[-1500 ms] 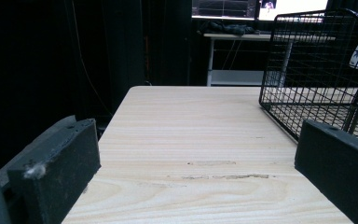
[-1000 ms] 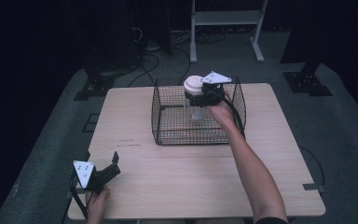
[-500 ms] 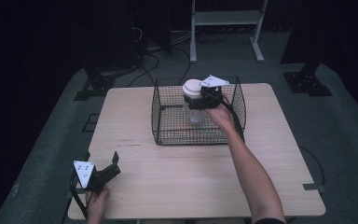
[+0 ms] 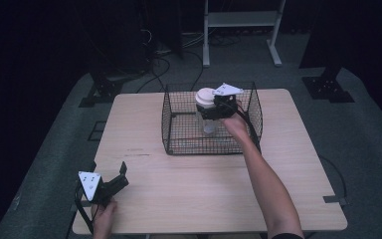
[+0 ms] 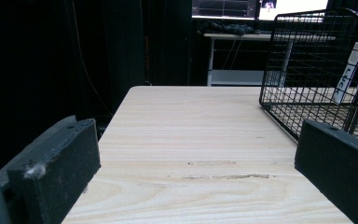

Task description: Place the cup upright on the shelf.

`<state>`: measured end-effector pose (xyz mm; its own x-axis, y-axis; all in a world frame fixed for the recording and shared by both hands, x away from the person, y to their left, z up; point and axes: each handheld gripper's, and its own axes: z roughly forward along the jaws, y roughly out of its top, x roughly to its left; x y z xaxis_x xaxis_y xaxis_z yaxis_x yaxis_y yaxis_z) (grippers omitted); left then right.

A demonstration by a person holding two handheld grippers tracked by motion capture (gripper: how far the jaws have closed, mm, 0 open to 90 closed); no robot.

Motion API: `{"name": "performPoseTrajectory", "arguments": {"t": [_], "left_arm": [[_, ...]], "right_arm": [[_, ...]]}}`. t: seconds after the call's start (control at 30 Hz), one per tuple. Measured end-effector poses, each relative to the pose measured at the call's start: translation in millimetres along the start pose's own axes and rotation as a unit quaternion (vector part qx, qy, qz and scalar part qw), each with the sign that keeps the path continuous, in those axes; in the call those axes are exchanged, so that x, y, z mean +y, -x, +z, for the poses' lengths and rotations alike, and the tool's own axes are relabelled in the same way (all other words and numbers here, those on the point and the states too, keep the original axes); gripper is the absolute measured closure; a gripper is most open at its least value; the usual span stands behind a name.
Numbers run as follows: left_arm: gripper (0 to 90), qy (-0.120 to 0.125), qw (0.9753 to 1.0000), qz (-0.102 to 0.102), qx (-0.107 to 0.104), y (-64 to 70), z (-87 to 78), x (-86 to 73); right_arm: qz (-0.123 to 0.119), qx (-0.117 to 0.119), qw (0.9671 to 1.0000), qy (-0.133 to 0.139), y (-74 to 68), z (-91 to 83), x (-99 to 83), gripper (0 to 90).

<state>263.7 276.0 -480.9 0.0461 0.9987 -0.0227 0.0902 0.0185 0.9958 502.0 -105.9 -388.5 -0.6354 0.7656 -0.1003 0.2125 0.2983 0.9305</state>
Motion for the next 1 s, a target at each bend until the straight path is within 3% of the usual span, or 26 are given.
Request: {"name": "performPoseTrajectory", "arguments": {"t": [0.7,1.0], "left_arm": [[0.0,0.0,1.0,0.002,0.002,0.6,0.1,0.0],[0.0,-0.001,1.0,0.002,0.003,0.5,-0.1,0.1]], "right_arm": [[-0.012,0.006,0.9998,-0.011,1.3,-6.2,-0.9,3.1],[-0.007,0.006,0.9999,-0.01,1.1,-5.7,-1.4,1.9]]}}
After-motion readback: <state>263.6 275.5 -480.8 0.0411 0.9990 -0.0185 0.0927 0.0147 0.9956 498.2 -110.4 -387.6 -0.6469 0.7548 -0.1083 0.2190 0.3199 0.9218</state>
